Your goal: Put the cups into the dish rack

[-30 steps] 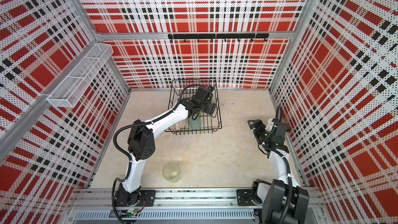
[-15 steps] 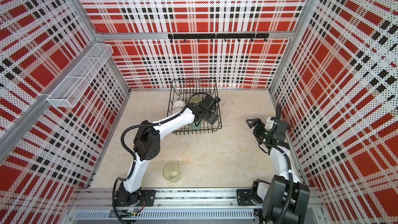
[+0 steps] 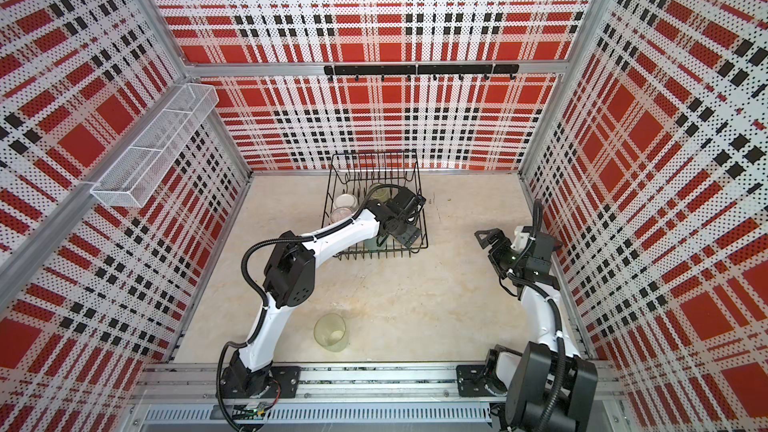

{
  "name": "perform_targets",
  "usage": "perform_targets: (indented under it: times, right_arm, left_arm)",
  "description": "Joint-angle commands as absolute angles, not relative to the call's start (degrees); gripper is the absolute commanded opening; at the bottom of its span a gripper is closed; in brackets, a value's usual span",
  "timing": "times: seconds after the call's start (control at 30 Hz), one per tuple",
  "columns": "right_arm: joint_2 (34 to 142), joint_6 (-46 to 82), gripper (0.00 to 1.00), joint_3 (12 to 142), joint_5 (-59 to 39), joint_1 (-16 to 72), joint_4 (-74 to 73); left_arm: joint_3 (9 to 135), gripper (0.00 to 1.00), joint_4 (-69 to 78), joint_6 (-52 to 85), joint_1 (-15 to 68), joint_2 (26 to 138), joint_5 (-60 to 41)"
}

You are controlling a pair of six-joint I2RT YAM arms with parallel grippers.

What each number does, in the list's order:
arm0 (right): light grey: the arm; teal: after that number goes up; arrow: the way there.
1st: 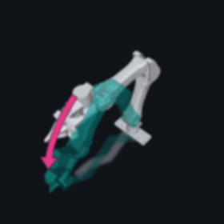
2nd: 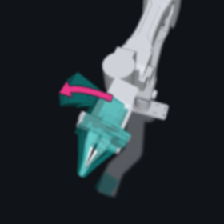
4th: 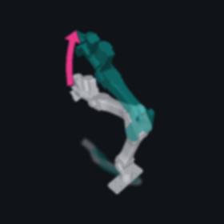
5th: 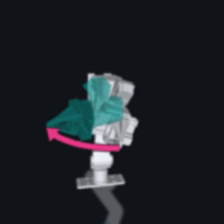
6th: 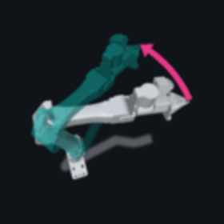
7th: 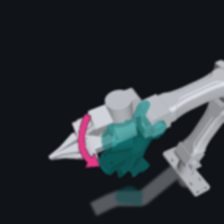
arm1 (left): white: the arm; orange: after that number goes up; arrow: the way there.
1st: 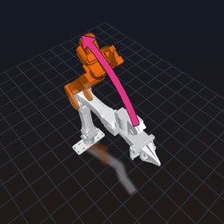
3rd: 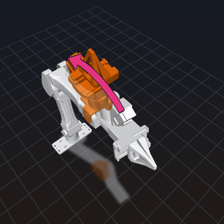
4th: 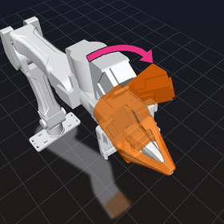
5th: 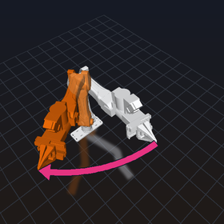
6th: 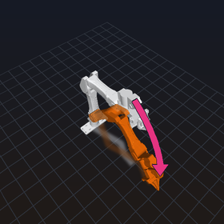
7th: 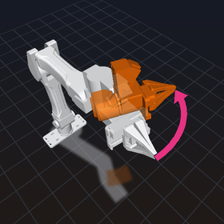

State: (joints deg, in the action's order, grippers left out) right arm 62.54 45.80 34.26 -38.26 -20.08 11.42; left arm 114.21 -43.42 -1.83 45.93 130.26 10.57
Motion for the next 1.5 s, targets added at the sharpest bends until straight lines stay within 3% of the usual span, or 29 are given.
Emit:
perform_targets:
  times: [0.0,0.3,0.7,1.03,1.23,1.47]
  right_arm:
    - [60.6,43.3,1.0,36.7,-37.0,-20.7,14.3]
    - [57.6,33.8,1.0,41.3,-27.7,-20.7,25.3]
    - [57.7,30.0,1.0,43.2,-27.1,-20.5,28.5]
    - [60.8,24.8,1.0,52.5,-9.5,-18.7,38.4]
    - [65.1,26.5,1.0,52.5,-21.5,-21.3,36.1]
    - [66.3,23.5,0.99,57.1,-10.3,-8.2,40.0]
  left_arm:
    - [116.0,0.87,-45.4,-2.2,46.1,130.5,9.1]
    - [116.3,0.9,-45.4,-1.9,46.2,129.0,7.0]
    - [114.6,0.88,-46.9,-1.6,46.1,127.0,6.0]
    - [112.8,0.92,-46.1,1.0,45.9,121.6,6.1]
    - [111.7,0.93,-45.1,4.0,47.0,113.6,12.6]
    - [104.3,0.97,-42.3,9.2,45.8,99.7,18.7]
